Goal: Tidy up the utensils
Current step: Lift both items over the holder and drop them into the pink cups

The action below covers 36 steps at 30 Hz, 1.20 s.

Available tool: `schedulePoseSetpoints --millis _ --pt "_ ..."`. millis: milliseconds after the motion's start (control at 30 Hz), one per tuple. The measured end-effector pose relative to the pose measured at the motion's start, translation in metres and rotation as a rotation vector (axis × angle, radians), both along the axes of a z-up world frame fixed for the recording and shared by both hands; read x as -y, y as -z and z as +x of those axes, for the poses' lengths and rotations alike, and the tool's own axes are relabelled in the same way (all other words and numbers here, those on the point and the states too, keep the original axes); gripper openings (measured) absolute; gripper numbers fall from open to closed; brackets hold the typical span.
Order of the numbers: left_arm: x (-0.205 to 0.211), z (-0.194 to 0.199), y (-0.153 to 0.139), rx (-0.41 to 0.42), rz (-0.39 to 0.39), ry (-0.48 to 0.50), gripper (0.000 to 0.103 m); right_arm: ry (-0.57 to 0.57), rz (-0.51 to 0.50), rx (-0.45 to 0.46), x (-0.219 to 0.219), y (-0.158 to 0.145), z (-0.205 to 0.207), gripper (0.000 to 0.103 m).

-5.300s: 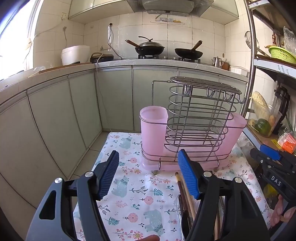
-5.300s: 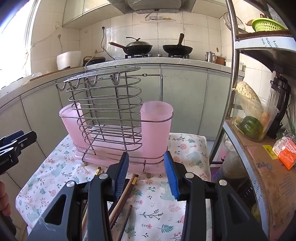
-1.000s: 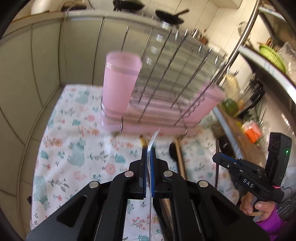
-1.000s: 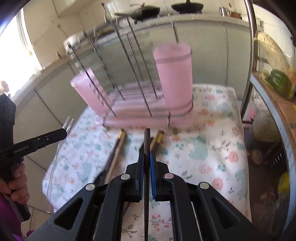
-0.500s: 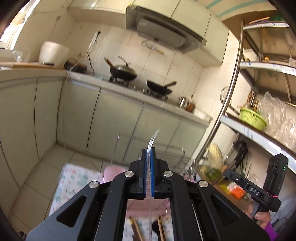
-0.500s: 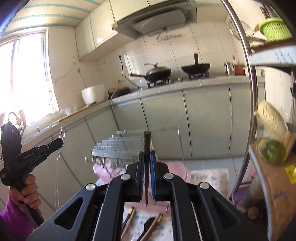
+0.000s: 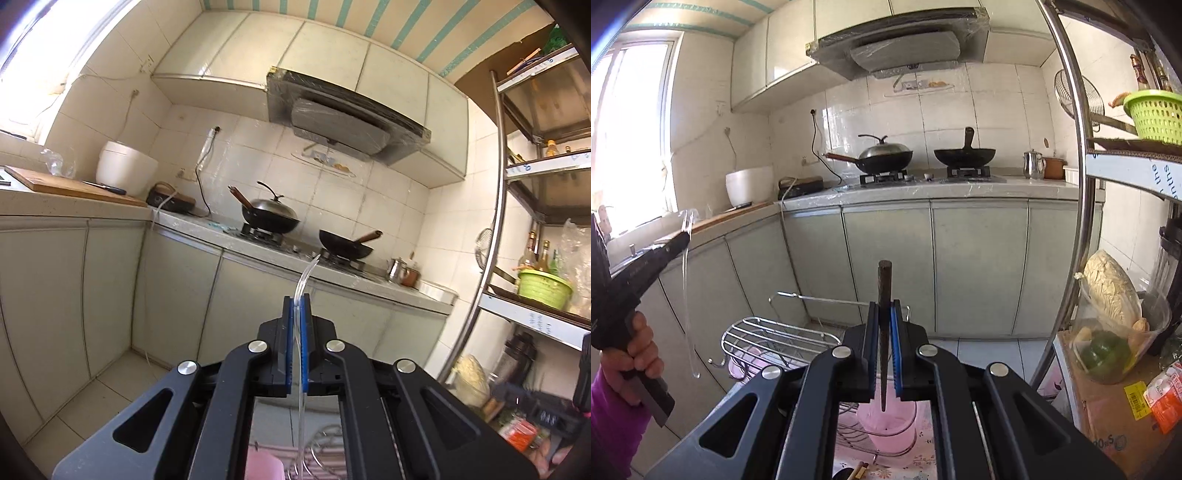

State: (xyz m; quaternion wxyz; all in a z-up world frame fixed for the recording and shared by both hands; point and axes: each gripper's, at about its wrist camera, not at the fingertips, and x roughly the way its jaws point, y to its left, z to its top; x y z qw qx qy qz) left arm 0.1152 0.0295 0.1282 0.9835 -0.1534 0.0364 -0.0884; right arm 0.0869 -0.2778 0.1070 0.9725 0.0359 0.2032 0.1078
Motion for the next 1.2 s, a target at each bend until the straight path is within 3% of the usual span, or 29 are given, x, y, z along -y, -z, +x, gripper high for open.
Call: schedulePoseSetpoints --millis 167,333,433,733,900,967,1100,1200 --pt "0.003 0.022 0.014 0.030 0.008 -0.074 0.002 -0.004 -0.013 -0.095 -0.003 0.037 0.015 0.006" --pt "0.008 0.031 0.039 0.074 0.073 -0.160 0.002 -0.005 -0.010 -0.149 -0.002 0.057 0.022 0.006" --pt "0.012 0.034 0.054 0.060 0.103 -0.179 0.002 -0.007 -0.005 -0.176 -0.002 0.066 0.023 0.006" --pt "0.004 0.008 0.078 -0.058 0.105 -0.080 0.002 -0.024 0.019 -0.228 -0.006 0.075 0.016 0.006" --pt "-0.002 0.000 0.086 -0.163 0.074 -0.003 0.003 -0.039 0.023 -0.266 -0.012 0.079 0.011 0.009" --pt "-0.004 0.000 0.089 -0.206 0.064 0.021 0.005 -0.044 0.017 -0.278 -0.015 0.080 0.008 0.017" --pt "-0.013 -0.002 0.092 -0.281 0.024 0.045 0.031 -0.048 0.015 -0.276 -0.017 0.079 -0.002 0.017" --pt "-0.019 -0.009 0.091 -0.291 0.013 0.036 0.035 -0.045 0.019 -0.270 -0.015 0.078 -0.011 0.018"
